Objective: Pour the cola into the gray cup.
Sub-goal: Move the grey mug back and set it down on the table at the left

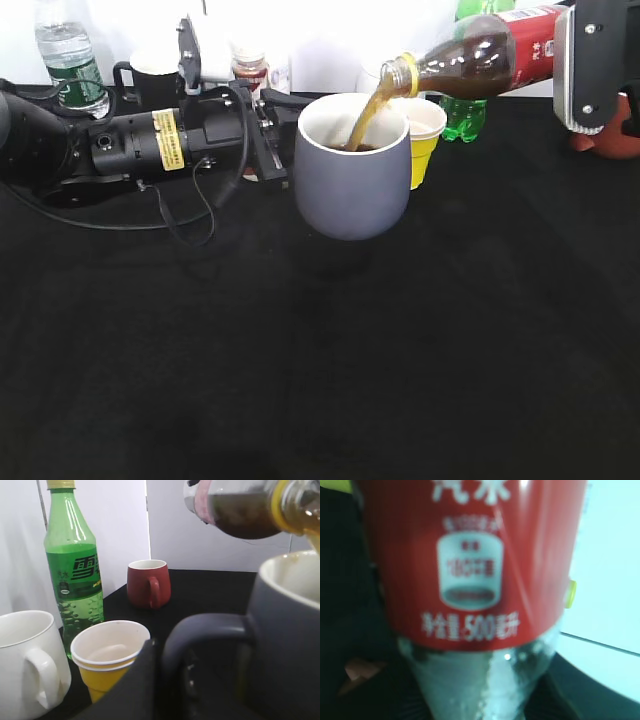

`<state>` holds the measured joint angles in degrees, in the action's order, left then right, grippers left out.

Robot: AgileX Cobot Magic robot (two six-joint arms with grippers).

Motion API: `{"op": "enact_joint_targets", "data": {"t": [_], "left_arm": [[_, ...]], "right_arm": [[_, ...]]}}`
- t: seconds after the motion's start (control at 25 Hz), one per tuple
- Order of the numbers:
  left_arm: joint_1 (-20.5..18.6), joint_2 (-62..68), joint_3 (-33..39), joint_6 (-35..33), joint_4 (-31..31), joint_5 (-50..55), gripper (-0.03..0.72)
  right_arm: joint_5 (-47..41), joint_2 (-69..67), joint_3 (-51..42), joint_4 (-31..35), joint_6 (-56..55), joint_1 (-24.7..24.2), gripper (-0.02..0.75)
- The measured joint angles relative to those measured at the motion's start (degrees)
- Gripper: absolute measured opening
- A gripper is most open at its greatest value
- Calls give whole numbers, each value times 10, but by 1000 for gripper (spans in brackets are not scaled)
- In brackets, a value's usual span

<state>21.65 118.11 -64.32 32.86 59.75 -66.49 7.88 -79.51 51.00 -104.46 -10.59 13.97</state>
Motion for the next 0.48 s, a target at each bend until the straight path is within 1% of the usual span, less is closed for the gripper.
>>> {"op": "enact_joint_targets", "data": {"t": [0.24, 0.32, 0.4, 0.44, 0.48], "left_arm": [[0, 0, 0, 0, 2, 2, 52], [0, 0, 0, 0, 2, 3, 52], [0, 0, 0, 0, 2, 3, 52], [0, 0, 0, 0, 2, 3, 52], [0, 0, 0, 0, 3, 3, 52]], "right_arm": [[7, 0, 0, 66, -1, 0, 344], [7, 0, 0, 128, -2, 0, 344], [30, 0, 0, 164, -4, 0, 344], [41, 0, 0, 198, -4, 0, 344], [49, 0, 0, 279, -4, 0, 344]]}}
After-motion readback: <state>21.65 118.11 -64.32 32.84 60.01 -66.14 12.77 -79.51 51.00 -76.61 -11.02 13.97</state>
